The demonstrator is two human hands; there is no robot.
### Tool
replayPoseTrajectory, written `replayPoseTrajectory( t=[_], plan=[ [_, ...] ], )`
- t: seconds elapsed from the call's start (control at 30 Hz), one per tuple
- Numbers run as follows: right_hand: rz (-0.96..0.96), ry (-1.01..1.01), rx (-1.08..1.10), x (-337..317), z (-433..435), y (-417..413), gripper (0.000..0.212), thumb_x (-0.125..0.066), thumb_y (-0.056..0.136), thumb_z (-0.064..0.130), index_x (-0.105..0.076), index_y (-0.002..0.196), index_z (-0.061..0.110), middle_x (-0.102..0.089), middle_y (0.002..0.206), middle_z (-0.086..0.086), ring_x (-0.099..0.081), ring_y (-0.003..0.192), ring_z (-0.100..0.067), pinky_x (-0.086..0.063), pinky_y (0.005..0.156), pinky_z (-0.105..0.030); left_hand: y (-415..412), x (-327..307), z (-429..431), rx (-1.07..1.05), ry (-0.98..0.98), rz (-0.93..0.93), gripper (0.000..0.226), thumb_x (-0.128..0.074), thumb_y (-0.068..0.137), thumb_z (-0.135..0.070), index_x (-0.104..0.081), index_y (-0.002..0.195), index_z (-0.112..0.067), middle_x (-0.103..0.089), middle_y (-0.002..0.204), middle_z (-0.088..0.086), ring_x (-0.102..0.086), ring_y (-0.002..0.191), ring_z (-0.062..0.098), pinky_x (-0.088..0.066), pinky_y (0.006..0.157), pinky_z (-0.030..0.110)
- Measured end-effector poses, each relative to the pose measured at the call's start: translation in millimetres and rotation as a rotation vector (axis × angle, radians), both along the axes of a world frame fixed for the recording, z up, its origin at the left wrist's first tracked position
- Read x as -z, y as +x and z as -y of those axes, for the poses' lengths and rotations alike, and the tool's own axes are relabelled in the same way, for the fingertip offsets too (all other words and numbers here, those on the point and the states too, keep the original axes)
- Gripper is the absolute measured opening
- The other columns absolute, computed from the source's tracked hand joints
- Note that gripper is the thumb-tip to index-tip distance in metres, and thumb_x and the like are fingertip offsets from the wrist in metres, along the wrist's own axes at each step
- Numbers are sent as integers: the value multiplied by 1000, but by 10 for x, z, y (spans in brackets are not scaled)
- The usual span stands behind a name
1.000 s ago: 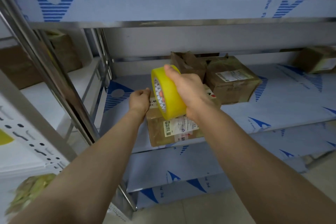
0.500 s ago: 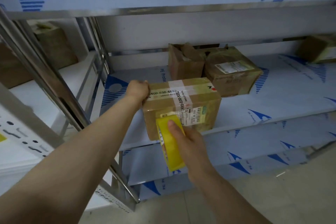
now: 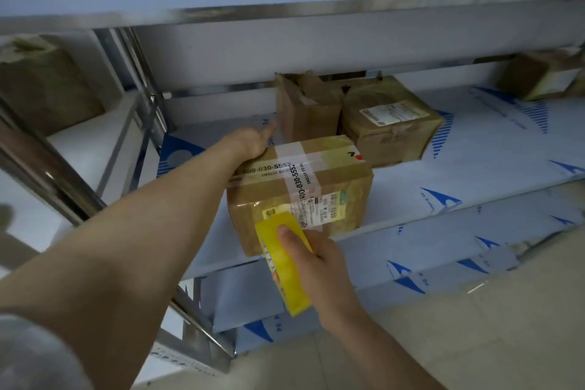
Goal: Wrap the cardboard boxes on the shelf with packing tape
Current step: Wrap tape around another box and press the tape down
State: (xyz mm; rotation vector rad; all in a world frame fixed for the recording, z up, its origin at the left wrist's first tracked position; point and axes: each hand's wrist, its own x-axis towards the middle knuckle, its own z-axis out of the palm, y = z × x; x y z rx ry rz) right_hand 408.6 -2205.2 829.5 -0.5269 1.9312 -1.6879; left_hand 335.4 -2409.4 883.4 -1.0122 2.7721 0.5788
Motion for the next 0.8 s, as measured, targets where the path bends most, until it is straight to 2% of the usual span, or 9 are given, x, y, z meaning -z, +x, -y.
replayPoseTrajectory(
  t=[0.07,0.13,0.2,0.3,0.33,0.47,0.6,0.7,0.8],
  plan=[
    [4,3,-4,7,11,-5,53,-52,64,68,-65,74,18,-68,72,-5,-67,80,-29,-55,80,-47,7,61,-42,32,-178,-41,44,-21,104,-35,-31,146,-25,-57,114,15,-55,104,31,-43,81,37],
    [23,12,-5,6,-2,-8,52,-53,64,68,-66,77,19,-69,75,-6,-67,80,-29,-55,80,-49,34,39,-193,44,-402,-76,51,-19,102,-45,-54,128,-18,-59,93,10,-56,89,27,-40,73,34],
    [15,29,-13,-17,-27,-25,47,-55,69,64,-66,75,18,-68,73,-7,-67,79,-30,-55,80,-49,82,40,-320,80,-431,-2,79,-7,94,-65,-61,120,-14,-62,114,14,-55,109,27,-35,92,41],
    [27,40,-16,-54,-44,-75,40,-60,78,53,-67,67,15,-67,68,-3,-66,77,-27,-55,80,-46,264,142,-471,112,-299,114,110,-1,70,-88,-10,153,-17,-16,158,13,-14,145,29,0,112,58],
    [37,41,-20,-71,-37,-84,41,-60,77,53,-66,67,14,-67,69,-4,-66,79,-27,-54,81,-45,303,180,-485,103,-298,77,110,-3,70,-89,-5,153,-18,-16,157,14,-14,145,30,-1,112,59],
    [42,19,-25,-102,-35,-86,26,-61,90,39,-69,78,17,-66,76,12,-64,89,-16,-50,82,-30,275,182,-452,116,-386,-12,88,-12,85,-78,-40,138,-14,-47,136,18,-42,127,34,-30,104,48],
    [97,-23,-44,-111,-70,-91,24,-59,92,30,-66,71,20,-62,68,13,-60,57,4,-44,50,-10,224,173,-411,80,-339,-102,70,-18,93,-67,-52,125,-14,-57,125,14,-50,118,32,-35,97,43],
    [129,-30,-60,-104,-114,-95,24,-59,93,26,-63,69,23,-60,62,18,-57,47,10,-40,43,-5,318,-12,-291,-5,23,-270,55,-38,95,-57,-57,127,-17,-60,127,8,-55,114,26,-40,93,33],
    [124,-29,-77,-107,-142,-129,25,-59,93,29,-64,70,20,-62,55,14,-59,45,7,-43,44,-8,621,-264,-68,189,521,-33,115,-78,62,-58,-16,152,-24,-25,155,-1,-27,139,19,-25,108,30]
  ],
)
